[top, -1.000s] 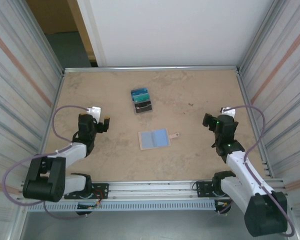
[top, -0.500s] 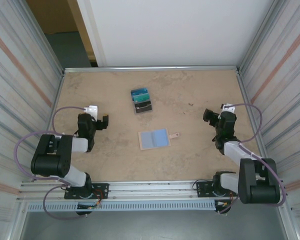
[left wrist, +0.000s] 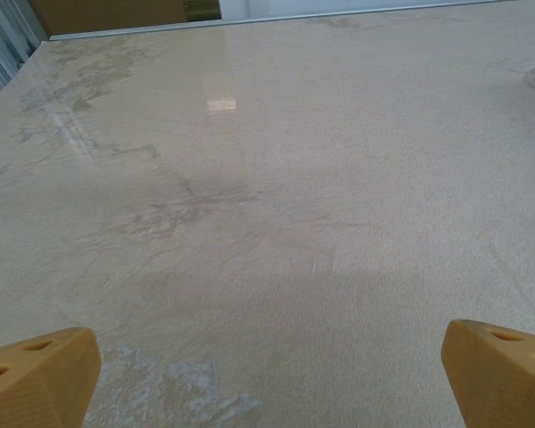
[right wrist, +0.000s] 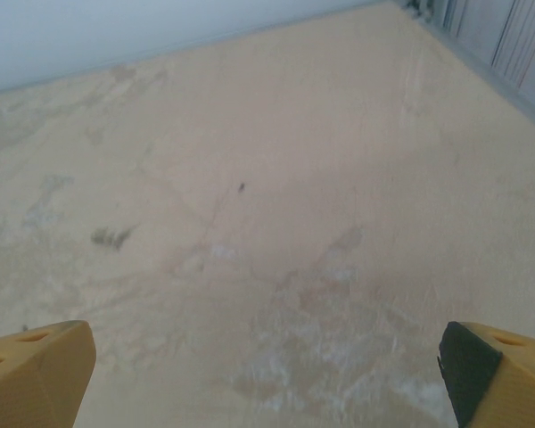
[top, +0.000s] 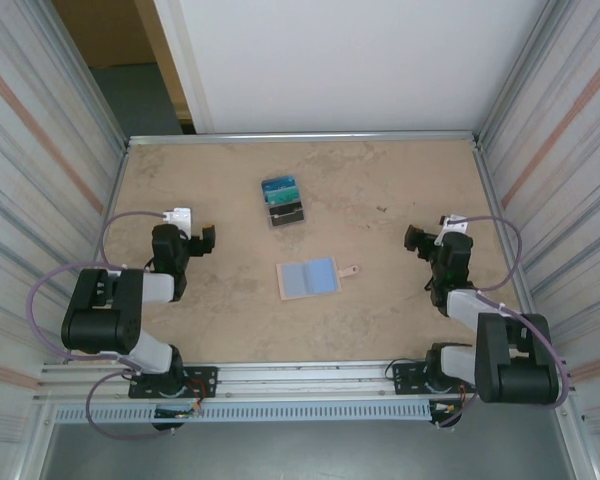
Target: Take the credit cards out of the card holder
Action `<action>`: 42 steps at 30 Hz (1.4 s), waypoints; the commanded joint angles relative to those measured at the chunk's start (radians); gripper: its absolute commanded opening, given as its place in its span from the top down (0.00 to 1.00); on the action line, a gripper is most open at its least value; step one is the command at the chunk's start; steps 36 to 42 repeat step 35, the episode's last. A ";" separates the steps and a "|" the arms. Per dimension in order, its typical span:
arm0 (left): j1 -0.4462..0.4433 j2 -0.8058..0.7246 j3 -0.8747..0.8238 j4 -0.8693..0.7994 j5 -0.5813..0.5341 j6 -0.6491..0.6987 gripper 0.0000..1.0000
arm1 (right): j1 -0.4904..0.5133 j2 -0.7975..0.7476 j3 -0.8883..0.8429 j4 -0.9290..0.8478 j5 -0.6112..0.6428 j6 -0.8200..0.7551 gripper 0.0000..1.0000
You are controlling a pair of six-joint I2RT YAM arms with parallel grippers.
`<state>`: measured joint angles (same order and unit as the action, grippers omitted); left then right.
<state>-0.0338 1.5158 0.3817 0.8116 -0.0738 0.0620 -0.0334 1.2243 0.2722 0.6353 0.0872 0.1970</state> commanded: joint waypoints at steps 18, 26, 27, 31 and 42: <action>0.002 -0.006 0.017 0.001 0.004 -0.013 0.01 | -0.045 0.318 0.128 0.188 -0.171 -0.099 0.01; 0.003 -0.005 0.019 0.000 0.004 -0.013 0.01 | -0.037 0.319 0.131 0.175 -0.165 -0.106 0.01; 0.002 -0.006 0.019 0.001 0.003 -0.014 0.01 | -0.036 0.319 0.131 0.175 -0.163 -0.105 0.01; 0.003 -0.005 0.019 0.000 0.002 -0.014 0.01 | -0.033 0.319 0.133 0.175 -0.158 -0.108 0.01; 0.003 -0.005 0.017 0.001 0.003 -0.014 0.01 | -0.030 0.319 0.133 0.174 -0.152 -0.109 0.01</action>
